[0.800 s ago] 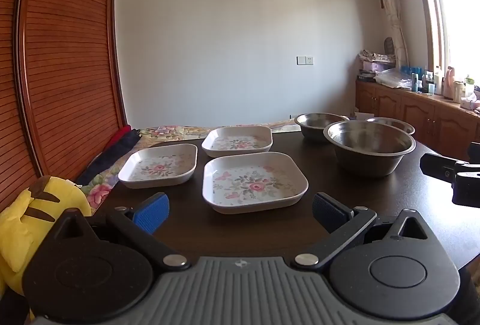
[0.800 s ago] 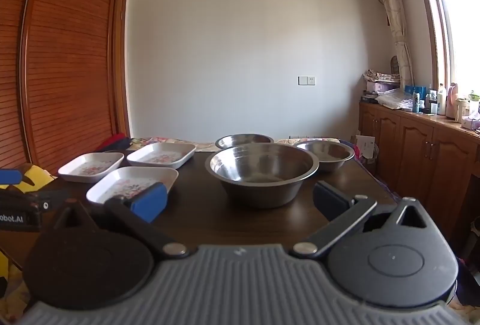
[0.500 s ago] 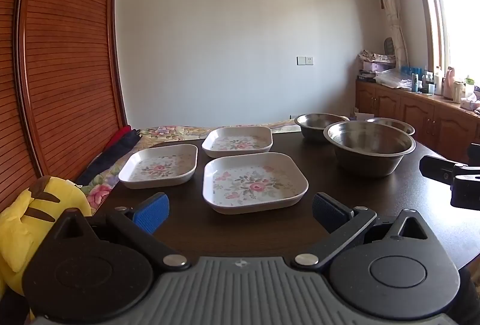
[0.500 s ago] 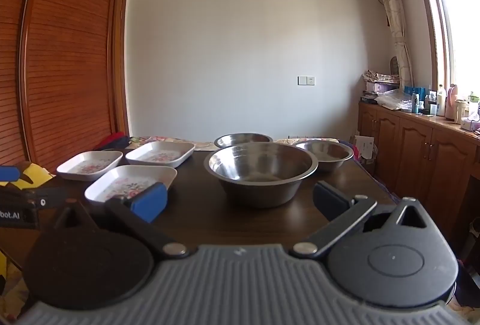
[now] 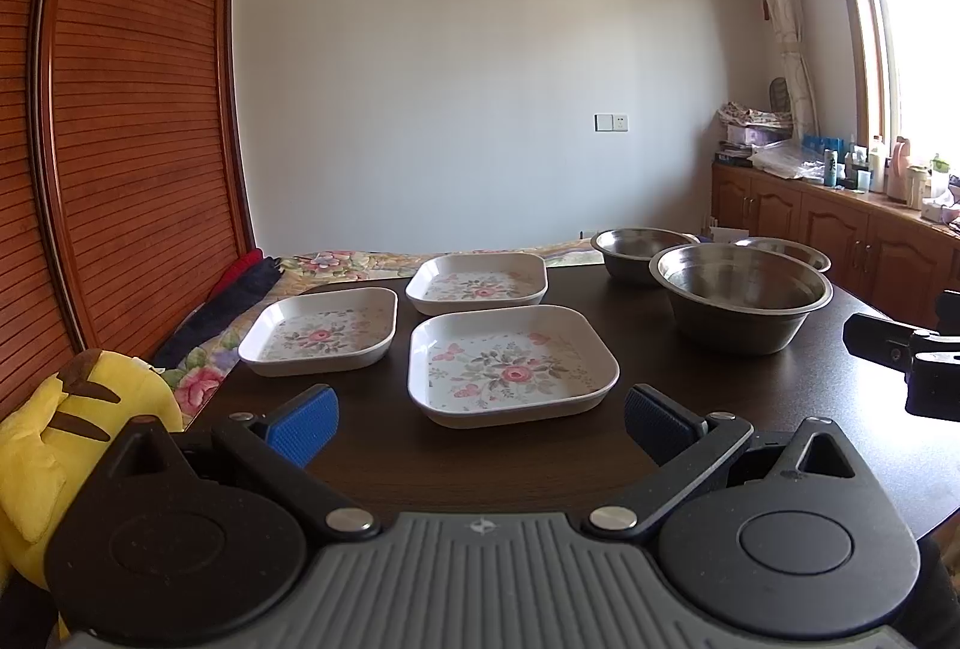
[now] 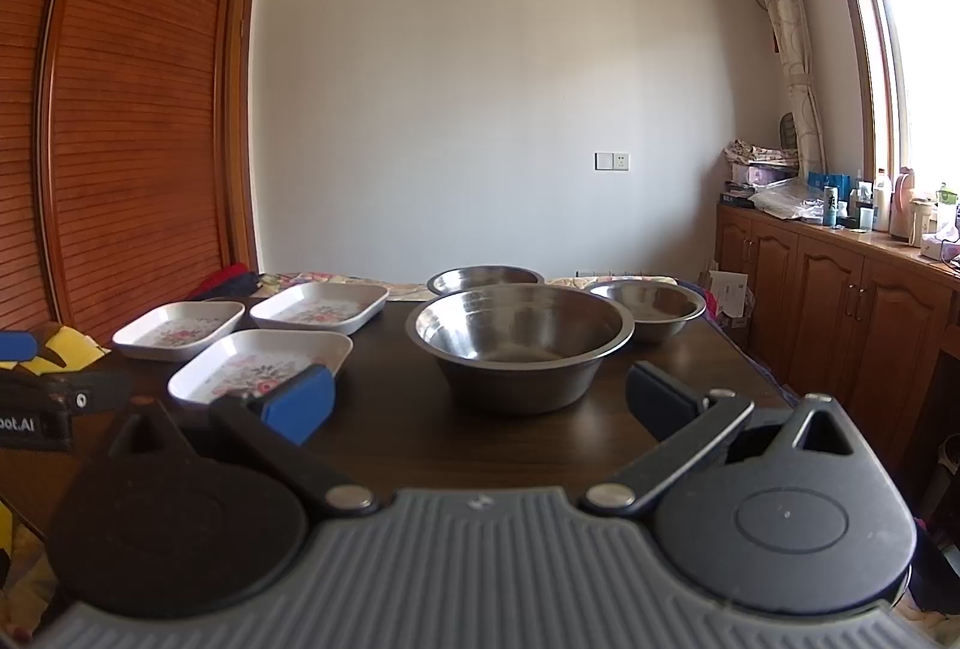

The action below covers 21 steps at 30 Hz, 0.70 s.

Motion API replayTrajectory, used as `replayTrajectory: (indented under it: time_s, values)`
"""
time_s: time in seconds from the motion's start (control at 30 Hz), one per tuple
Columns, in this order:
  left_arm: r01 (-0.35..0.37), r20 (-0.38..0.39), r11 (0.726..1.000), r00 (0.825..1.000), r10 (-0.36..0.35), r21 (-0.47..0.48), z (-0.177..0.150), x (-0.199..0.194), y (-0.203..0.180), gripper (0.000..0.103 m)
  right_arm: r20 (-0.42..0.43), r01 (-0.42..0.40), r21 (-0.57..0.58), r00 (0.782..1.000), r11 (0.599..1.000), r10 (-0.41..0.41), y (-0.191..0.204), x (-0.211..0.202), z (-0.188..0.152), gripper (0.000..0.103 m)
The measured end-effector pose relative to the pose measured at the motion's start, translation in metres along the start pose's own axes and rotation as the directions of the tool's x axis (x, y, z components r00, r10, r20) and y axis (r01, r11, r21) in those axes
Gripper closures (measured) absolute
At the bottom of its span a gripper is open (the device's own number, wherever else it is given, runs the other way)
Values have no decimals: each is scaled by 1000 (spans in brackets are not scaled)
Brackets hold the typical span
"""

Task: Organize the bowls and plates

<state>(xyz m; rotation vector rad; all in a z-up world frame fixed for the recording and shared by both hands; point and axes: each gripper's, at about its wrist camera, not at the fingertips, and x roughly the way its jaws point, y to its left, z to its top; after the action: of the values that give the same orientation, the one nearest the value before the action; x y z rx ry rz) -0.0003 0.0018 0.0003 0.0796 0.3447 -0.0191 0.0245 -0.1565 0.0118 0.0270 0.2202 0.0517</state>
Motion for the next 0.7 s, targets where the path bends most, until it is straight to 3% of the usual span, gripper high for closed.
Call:
replayTrajectory:
  time_s: [0.7]
  values:
    - [-2,1,1000,1000,2,1,0,0,0,0,-1,2,-9,1000,1000,-2,1,1,0,0]
